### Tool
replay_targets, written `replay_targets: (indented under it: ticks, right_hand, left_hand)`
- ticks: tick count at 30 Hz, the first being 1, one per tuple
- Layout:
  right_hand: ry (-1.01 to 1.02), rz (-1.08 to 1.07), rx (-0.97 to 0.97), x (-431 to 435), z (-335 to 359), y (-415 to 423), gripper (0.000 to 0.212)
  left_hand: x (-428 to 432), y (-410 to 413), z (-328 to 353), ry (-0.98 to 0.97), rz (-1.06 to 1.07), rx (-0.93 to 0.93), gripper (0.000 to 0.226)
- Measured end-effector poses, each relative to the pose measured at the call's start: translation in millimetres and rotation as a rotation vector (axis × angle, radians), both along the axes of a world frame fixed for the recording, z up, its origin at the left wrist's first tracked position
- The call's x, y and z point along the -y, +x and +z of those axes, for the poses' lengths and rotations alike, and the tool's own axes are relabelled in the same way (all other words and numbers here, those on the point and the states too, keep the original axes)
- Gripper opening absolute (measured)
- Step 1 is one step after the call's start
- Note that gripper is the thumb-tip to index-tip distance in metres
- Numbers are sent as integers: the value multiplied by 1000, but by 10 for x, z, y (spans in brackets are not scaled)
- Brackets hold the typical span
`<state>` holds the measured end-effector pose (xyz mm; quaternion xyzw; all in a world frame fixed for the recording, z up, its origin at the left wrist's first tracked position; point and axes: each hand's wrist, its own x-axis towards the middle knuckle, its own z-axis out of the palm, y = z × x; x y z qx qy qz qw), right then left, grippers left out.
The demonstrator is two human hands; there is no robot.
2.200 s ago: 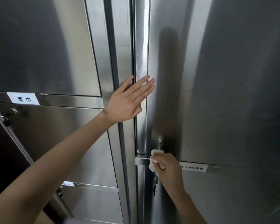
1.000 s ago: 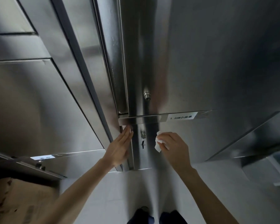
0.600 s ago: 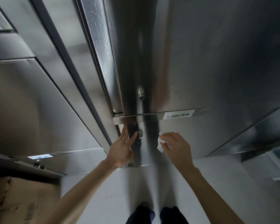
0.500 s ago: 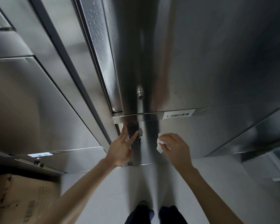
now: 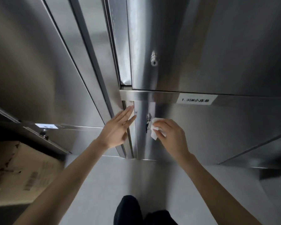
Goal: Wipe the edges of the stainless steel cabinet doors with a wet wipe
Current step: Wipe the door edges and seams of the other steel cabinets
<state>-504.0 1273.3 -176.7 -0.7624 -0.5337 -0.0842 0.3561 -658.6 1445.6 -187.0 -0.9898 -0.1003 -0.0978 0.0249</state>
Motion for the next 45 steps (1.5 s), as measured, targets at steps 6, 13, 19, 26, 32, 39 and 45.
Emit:
replay_targets:
  ticks: [6, 13, 19, 26, 32, 39, 45]
  right_hand:
    - [172, 113, 23, -234, -624, 4, 22]
    - [580, 245, 307, -710, -1081, 141, 18]
    - [808, 257, 541, -950, -1252, 307, 14]
    - [835, 276, 670, -967, -1342, 316, 14]
    - [766, 232, 754, -973, -1080, 138, 11]
    - [401, 44, 771, -1273, -547, -135, 9]
    - [169, -45, 1044, -1250, -897, -72, 21]
  left_hand:
    - [-238, -185, -573, 307, -8, 39, 66]
    - [-558, -26, -1224, 553, -49, 272, 54]
    - [-776, 249, -1567, 673, -38, 623, 56]
    - [-810, 490, -1762, 723, 77, 801, 81]
    - [-882, 484, -1619, 677, 175, 906, 83]
    - [-931, 458, -1588, 698, 106, 899, 74]
    - [-1015, 413, -1564, 751, 63, 877, 73]
